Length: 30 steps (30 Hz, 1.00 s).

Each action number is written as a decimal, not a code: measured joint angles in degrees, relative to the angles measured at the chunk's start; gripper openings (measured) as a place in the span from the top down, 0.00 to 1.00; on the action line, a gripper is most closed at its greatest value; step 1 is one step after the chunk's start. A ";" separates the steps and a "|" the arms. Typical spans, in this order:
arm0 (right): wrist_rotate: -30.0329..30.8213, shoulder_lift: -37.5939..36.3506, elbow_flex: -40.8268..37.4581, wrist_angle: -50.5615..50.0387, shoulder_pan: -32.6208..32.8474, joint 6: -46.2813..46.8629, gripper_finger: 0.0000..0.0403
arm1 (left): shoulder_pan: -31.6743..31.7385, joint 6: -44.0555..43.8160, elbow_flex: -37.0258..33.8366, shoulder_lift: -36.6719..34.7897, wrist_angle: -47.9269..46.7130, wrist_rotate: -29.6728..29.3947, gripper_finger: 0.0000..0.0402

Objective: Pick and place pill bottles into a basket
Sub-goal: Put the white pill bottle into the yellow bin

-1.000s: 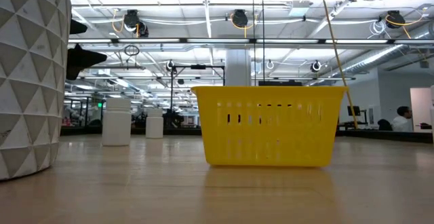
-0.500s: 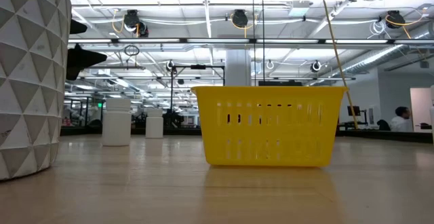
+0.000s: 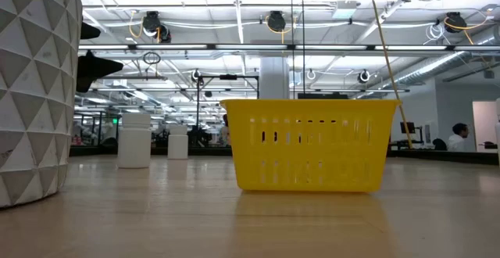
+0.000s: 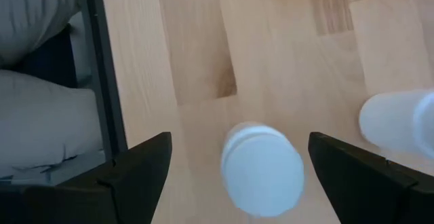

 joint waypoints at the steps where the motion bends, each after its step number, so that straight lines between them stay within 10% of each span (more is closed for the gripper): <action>1: 0.02 0.00 0.00 -0.02 0.25 0.06 0.16 | 0.00 0.00 0.00 0.00 -0.01 0.02 0.14; 22: 0.13 0.02 0.01 -1.06 0.71 0.23 0.61 | -0.02 -0.16 0.00 0.01 0.01 0.00 0.14; 30: -1.46 -0.50 0.02 -1.75 -1.01 -2.71 0.61 | -0.02 -0.13 0.00 0.00 -0.01 0.00 0.14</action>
